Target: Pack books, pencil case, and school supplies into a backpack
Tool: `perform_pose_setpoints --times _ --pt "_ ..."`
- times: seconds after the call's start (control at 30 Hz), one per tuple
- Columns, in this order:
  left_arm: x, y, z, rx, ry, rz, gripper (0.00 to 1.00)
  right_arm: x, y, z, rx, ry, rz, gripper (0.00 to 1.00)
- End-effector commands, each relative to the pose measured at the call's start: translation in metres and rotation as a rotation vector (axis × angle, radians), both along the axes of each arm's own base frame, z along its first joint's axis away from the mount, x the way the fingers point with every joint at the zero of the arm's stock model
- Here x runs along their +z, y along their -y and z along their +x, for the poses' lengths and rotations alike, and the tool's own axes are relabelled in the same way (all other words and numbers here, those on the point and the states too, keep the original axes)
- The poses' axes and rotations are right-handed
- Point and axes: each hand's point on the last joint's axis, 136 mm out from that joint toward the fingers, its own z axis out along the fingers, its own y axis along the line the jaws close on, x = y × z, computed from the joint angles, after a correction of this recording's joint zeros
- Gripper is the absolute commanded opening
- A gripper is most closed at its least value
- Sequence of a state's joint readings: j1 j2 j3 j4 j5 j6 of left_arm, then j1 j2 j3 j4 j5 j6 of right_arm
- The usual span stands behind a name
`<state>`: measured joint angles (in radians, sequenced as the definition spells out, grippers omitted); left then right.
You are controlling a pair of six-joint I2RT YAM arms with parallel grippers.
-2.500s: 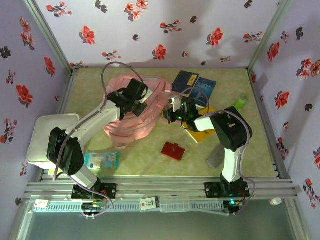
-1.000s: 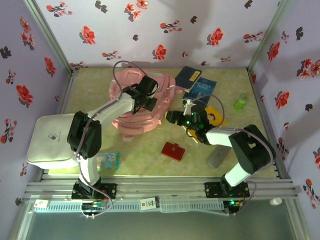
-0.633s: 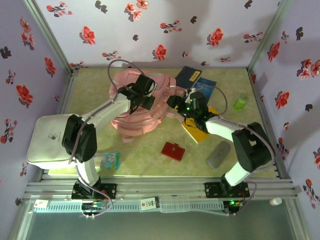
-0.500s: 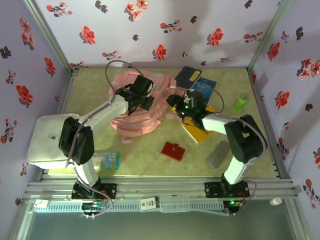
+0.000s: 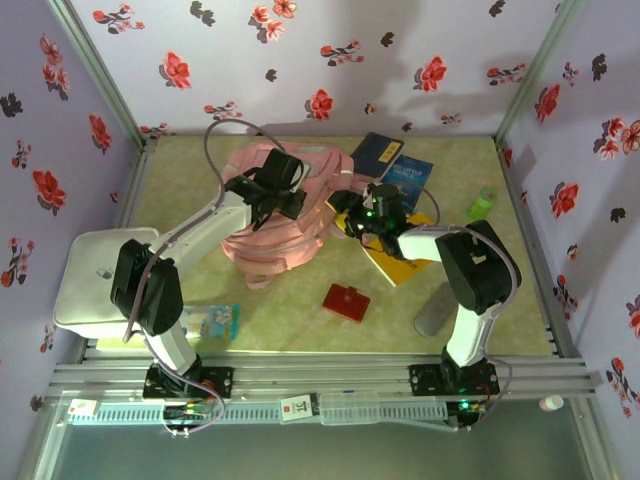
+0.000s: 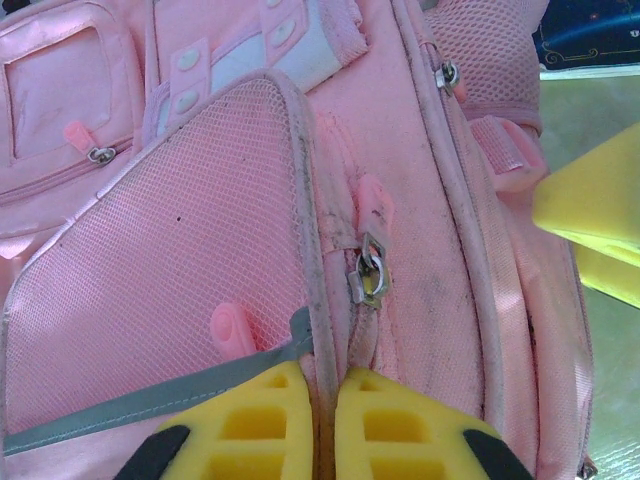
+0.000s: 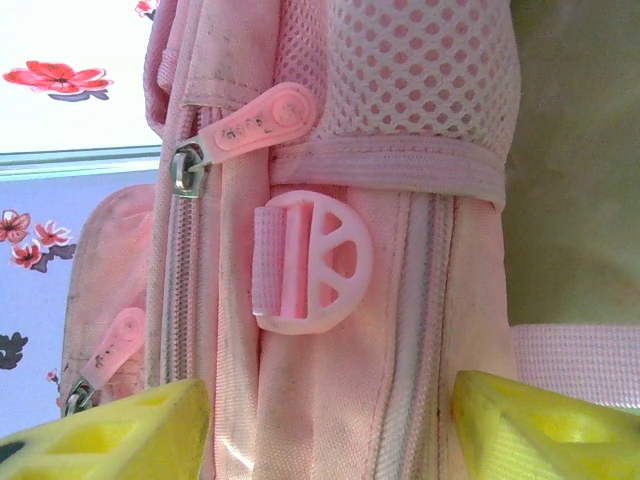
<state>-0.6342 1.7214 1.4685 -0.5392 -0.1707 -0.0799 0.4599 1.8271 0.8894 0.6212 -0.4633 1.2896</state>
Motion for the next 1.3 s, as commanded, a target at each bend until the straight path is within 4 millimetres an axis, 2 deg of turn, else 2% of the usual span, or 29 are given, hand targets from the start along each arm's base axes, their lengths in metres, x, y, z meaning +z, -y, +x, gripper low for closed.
perform_pose_setpoints --times 0.0,0.23,0.4,0.6,0.73,0.87,1.13,1.27 --pt "0.034 0.011 0.018 0.002 0.104 -0.091 0.05 0.01 0.014 -0.004 -0.039 0.023 -0.064 0.66" --pt "0.034 0.01 0.02 0.007 0.105 -0.094 0.05 0.032 0.003 -0.01 0.027 0.098 0.008 0.66" --pt "0.035 0.011 0.02 0.006 0.105 -0.098 0.05 0.02 -0.004 -0.005 0.026 0.048 0.033 0.66" --pt "0.034 0.01 0.019 0.008 0.098 -0.098 0.05 -0.003 0.005 -0.006 -0.025 -0.019 -0.004 0.68" --pt "0.033 0.011 0.02 0.01 0.097 -0.099 0.05 0.001 0.0 -0.007 -0.012 -0.01 0.017 0.67" --pt "0.034 0.011 0.02 0.007 0.099 -0.097 0.05 -0.002 -0.004 -0.007 0.004 -0.029 -0.005 0.66" --pt "0.029 0.014 0.016 -0.022 0.074 -0.101 0.05 0.021 -0.034 -0.004 0.089 0.02 0.096 0.68" --pt "0.022 0.017 0.012 -0.041 0.045 -0.103 0.07 0.034 -0.041 -0.001 0.097 0.06 0.144 0.7"
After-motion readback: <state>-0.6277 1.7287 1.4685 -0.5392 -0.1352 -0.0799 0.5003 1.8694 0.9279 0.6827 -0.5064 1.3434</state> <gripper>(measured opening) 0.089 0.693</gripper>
